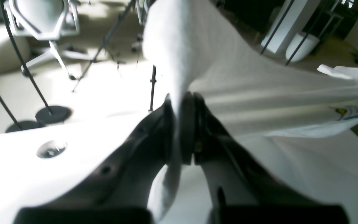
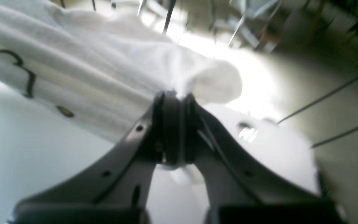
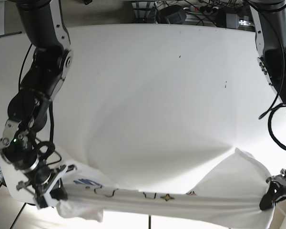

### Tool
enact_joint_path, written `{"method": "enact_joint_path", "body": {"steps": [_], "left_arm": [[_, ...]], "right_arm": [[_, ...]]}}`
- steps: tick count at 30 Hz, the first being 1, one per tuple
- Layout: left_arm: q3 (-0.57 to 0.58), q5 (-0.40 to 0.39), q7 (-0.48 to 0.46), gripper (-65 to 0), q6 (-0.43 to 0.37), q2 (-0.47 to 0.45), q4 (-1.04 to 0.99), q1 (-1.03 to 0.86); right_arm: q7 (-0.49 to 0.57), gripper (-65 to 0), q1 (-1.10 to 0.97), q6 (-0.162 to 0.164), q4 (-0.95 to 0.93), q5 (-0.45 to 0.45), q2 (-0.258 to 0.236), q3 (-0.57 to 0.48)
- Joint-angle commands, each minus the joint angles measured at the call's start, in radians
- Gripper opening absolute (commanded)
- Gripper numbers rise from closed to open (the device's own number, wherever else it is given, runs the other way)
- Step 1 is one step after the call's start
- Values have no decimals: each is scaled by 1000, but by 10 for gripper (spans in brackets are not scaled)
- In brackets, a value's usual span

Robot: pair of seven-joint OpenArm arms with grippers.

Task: Fold the T-shirt properly
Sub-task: 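Lift the shirt with both grippers and flip it down flat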

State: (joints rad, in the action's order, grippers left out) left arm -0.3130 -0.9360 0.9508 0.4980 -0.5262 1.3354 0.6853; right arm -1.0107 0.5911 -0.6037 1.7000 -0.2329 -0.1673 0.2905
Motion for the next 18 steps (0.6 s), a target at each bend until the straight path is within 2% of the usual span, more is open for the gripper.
{"method": "enact_joint_path", "body": {"steps": [1,4,6,11,14,16,18], "left_arm": [[-67,2,-36,-650,21,-28,69,-83],[-104,4,-36,-650,70,-25,126,-296],[-113,4,-36,-650,98,-27,158,-408],[-170,5,-37,-650,143,-27,163,-680],[-214,13,-37,-650,169,-27,166,-795],[-223,56,-37,-650,169,-27,180,-843],[-243,110,-37,-650,170,-22,195,-898]], "right_arm": [[62,-631,-101,11,94,16,16,49],[126,-631,-316,11,125,16,68,83],[161,-631,-431,11,163,16,93,83],[257,-631,-675,11,176,16,191,83],[278,-631,-773,11,188,16,211,82],[278,-629,-820,11,203,5,219,77],[278,-629,-885,11,214,-59,223,80]]}}
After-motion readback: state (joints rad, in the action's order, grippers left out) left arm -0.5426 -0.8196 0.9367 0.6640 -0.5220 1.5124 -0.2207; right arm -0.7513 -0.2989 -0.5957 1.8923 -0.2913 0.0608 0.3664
